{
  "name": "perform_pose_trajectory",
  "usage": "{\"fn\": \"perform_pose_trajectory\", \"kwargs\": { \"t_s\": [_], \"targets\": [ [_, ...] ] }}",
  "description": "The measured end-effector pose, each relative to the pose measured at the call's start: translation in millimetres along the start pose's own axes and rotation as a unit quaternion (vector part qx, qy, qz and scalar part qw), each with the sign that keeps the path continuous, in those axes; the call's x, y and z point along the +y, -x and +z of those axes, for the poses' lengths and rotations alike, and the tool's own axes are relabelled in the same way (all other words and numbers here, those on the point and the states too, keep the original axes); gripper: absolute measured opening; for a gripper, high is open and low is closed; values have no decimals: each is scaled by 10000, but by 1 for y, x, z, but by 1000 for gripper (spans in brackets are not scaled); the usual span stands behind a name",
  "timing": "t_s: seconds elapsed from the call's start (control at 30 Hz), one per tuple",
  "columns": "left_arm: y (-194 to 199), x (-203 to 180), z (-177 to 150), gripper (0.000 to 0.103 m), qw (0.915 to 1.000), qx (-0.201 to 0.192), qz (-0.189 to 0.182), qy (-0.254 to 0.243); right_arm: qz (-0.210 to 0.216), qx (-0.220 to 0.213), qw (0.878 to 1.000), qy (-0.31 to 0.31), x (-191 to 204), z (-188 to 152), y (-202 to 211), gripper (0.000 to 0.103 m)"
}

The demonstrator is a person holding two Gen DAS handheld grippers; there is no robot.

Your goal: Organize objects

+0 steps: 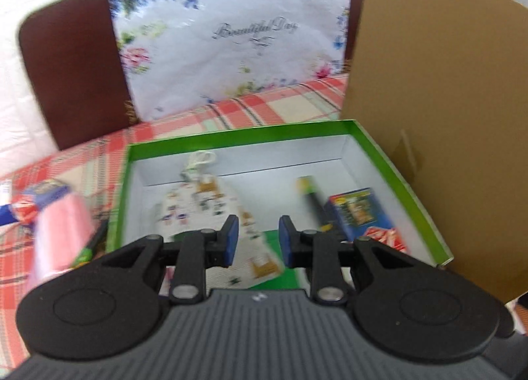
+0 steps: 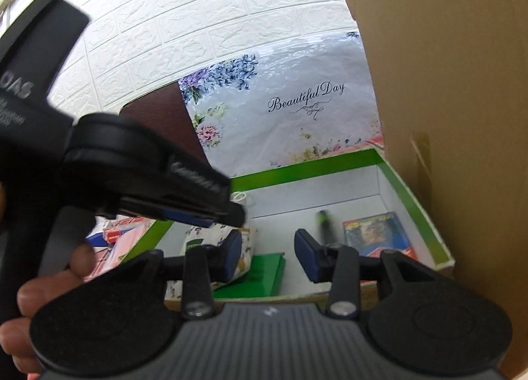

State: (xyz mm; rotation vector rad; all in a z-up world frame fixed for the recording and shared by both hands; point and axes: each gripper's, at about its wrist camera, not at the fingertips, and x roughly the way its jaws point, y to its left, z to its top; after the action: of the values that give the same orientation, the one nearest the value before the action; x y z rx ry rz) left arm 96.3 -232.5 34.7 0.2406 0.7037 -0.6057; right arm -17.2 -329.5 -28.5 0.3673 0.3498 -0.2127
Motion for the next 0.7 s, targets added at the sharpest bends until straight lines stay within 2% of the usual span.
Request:
{"fn": "perform_pose_trajectory", "kwargs": {
  "t_s": [0.27, 0.4, 0.53, 0.63, 0.7],
  "targets": [
    [32, 23, -23, 31, 9964, -133, 836, -82, 192, -103, 9997, 57, 22, -2, 20, 39],
    [53, 48, -37, 36, 9933, -174, 1141, 52, 320, -64, 9990, 302, 49, -6, 27, 40],
    [70, 74, -51, 49, 9884, -304, 1476, 166, 449, -61, 9970, 625, 79, -8, 33, 41],
    [80, 94, -62, 50, 9851, -326, 1655, 325, 537, 15, 9954, 797, 99, -12, 32, 42],
    [85, 107, -68, 54, 9828, -329, 1762, 449, 625, 107, 9939, 899, 114, -16, 32, 43]
  ]
}}
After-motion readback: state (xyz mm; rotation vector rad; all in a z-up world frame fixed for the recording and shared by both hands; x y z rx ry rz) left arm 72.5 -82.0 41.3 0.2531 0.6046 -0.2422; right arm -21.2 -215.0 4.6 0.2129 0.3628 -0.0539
